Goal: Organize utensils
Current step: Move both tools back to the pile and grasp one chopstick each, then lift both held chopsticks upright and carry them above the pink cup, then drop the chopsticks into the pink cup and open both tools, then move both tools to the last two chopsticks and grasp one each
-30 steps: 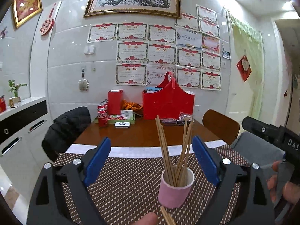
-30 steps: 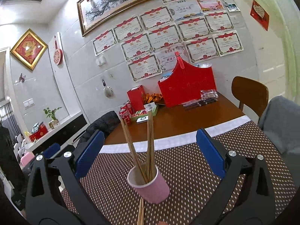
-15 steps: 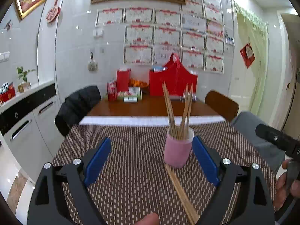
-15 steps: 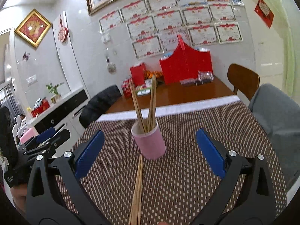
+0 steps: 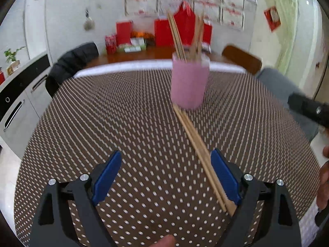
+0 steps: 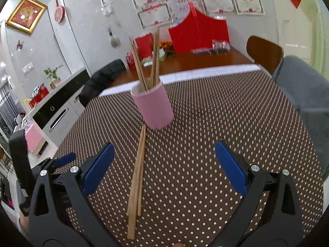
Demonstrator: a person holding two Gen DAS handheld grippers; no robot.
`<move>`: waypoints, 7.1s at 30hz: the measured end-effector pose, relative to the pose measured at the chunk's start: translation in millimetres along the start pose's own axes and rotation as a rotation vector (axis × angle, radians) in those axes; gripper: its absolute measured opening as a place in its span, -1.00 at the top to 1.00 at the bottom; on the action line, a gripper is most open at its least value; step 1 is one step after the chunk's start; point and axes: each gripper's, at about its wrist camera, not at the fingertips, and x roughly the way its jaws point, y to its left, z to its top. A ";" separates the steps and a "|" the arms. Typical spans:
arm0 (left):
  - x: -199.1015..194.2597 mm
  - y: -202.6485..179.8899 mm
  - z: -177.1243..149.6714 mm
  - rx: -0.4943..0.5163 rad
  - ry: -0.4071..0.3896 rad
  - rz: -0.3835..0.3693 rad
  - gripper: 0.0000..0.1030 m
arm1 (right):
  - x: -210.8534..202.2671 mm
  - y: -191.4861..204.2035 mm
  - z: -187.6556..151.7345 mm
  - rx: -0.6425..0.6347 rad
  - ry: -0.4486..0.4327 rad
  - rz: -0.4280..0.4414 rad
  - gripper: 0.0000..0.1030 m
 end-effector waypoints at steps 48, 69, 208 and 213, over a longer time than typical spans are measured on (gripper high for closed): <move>98.3 -13.5 17.5 -0.012 0.144 0.068 -0.72 | 78.3 -15.6 -38.5 -0.095 0.253 -0.080 -0.88; 86.8 34.5 3.5 -0.044 0.137 0.080 -0.71 | 132.2 45.9 -40.4 -0.322 0.295 -0.095 -0.88; -106.0 14.9 131.4 -0.063 -0.536 0.023 -0.73 | -47.5 25.5 124.6 0.004 -0.411 0.025 -0.88; -116.7 20.0 107.8 -0.067 -0.486 0.040 -0.73 | -64.6 28.6 105.8 -0.013 -0.377 0.024 -0.88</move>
